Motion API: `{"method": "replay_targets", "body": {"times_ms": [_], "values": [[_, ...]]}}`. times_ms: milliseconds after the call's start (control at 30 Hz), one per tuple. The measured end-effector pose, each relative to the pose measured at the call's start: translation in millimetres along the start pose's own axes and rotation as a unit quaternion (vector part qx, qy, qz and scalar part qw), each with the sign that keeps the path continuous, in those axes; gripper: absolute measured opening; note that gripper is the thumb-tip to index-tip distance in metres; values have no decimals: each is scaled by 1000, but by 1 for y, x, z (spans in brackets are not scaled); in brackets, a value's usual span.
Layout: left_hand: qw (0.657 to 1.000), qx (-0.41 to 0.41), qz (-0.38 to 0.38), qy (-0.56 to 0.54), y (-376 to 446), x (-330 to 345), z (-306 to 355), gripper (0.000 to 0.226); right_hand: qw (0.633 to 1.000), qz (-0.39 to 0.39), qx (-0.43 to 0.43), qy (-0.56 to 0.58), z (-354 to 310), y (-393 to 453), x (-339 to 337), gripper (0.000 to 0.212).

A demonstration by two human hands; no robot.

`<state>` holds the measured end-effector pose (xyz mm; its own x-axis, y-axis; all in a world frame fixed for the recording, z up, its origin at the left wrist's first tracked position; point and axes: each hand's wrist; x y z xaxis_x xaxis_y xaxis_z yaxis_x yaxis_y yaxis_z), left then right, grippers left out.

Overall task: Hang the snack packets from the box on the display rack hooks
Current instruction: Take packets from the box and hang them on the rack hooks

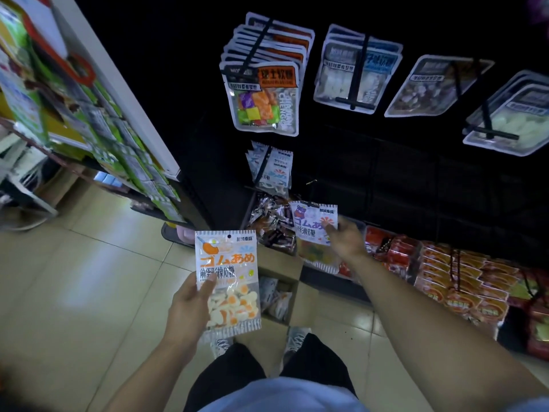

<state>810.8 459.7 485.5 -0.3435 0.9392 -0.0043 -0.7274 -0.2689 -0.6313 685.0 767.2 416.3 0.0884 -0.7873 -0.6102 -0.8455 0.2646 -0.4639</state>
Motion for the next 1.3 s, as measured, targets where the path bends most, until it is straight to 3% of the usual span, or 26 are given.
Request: {"method": "replay_targets", "body": {"times_ms": [167, 667, 800, 900, 1033, 1300], "values": [[1000, -7, -11, 7, -9, 15, -6, 14, 1000, -12, 1, 15, 1, 24, -5, 55], [997, -7, -44, 61, -27, 49, 12, 17, 991, -11, 43, 122, 1, 45, 27, 63], [997, -10, -37, 66, -27, 53, 15, 17, 993, 18, 42, 112, -3, 56, 28, 56], [996, -14, -48, 67, -30, 56, 19, 19, 985, 43, 61, 158, -12, 74, 28, 35], [996, -13, -60, 69, -35, 64, 28, 19, 975, 106, 73, 183, -36, 97, 22, 50], [997, 5, -54, 55, -45, 72, 50, 17, 942, 156, 106, 279, -62, 106, 22, 50]]}}
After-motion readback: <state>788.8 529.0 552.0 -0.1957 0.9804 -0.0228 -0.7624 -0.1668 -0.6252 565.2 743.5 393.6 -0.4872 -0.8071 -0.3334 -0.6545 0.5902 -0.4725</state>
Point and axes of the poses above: each hand's wrist, its own y-axis towards the middle knuckle, its own x-axis out of the palm, z = x × y, and after that the axes turned 7 degrees about -y, right-handed
